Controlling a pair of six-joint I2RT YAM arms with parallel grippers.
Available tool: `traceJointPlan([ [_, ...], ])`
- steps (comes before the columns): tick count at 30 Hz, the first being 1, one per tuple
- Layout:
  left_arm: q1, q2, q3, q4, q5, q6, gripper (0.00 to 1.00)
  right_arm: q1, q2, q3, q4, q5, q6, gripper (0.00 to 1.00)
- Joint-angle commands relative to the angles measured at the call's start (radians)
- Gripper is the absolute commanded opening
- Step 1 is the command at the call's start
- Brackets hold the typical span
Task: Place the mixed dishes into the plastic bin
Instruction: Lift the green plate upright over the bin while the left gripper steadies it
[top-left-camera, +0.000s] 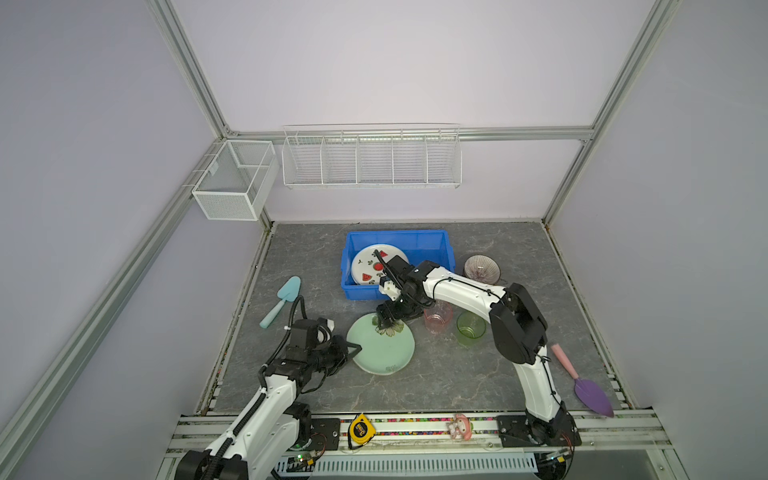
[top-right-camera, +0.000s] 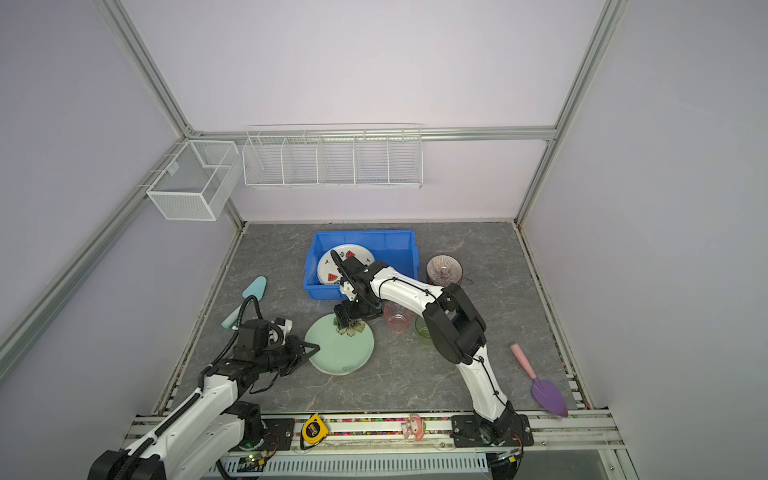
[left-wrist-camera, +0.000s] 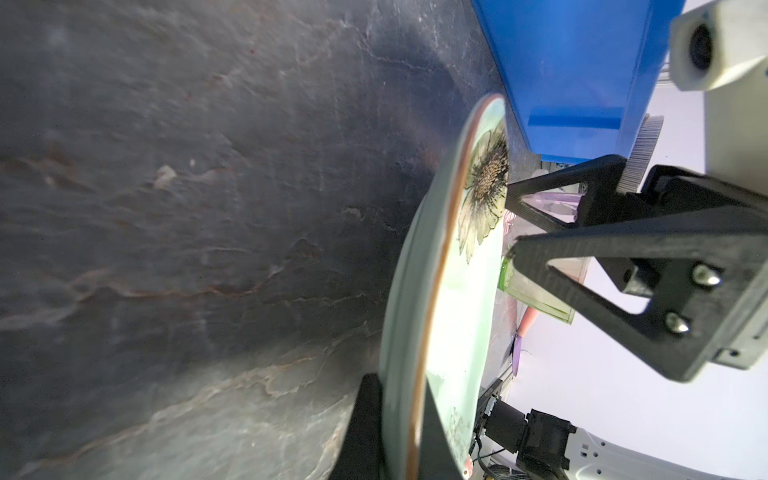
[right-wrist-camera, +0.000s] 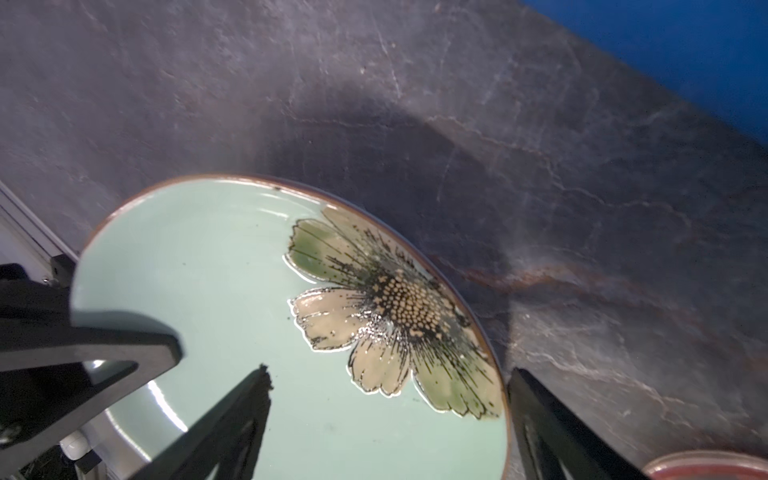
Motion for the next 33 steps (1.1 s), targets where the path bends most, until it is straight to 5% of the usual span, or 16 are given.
traceJointPlan([
  [1,0.002,-0.021,0.055,0.066,0.055,0.006,0.0,-0.031,-0.1,0.043,-0.016,-0.046,-0.009,0.91],
  [10,0.032,0.021,0.203,0.06,0.207,0.117,0.0,-0.157,-0.239,0.07,-0.051,-0.224,-0.007,0.93],
  [21,0.032,0.131,0.386,0.217,0.285,0.115,0.0,-0.314,-0.381,-0.021,-0.062,-0.429,-0.005,0.92],
  [33,0.032,0.333,0.498,0.395,0.327,0.072,0.0,-0.392,-0.479,-0.226,0.096,-0.544,0.055,0.73],
])
